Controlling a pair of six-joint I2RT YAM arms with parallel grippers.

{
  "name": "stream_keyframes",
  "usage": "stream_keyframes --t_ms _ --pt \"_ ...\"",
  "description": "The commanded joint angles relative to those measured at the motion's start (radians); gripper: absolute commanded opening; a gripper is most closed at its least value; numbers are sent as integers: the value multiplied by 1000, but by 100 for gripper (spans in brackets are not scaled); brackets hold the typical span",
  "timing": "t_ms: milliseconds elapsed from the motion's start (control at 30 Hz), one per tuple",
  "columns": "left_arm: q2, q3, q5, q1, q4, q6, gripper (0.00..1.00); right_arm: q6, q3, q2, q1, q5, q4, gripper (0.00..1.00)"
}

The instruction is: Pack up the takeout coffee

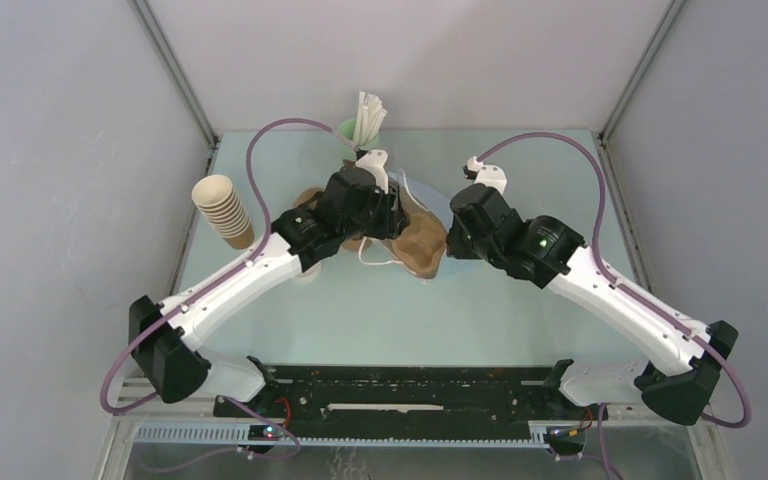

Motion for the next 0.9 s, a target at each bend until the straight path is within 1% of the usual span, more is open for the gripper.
stream_keyframes --t_ms 0,100,200,267,433,467,600,733,800,867 --pt "0 21 -71 -40 -4 -31 0 36 -9 -32 -10 -68 71 0" --pt "20 34 -81 -54 -7 -42 0 50 -21 -52 -18 -77 80 0" --pt "24 49 -130 -87 -10 -42 0 69 -44 -74 -33 -98 106 0" --pt "23 50 -56 -100 19 -15 0 76 -57 -86 -49 -131 130 0" --pt "28 49 102 -97 40 -27 0 67 -64 -92 -58 -140 138 0" --pt "26 50 115 -94 36 -35 0 60 -69 -94 -59 -145 145 0" --pt "-9 46 85 -81 14 -46 0 52 -91 -103 -82 -158 150 0" --pt "-60 50 136 -18 -1 -62 0 38 -125 -116 -104 -167 166 0" --pt "-89 42 204 13 16 -63 0 30 -130 -116 -107 -165 166 0" --pt "-110 21 342 45 66 -72 0 20 -130 -115 -107 -164 169 0"
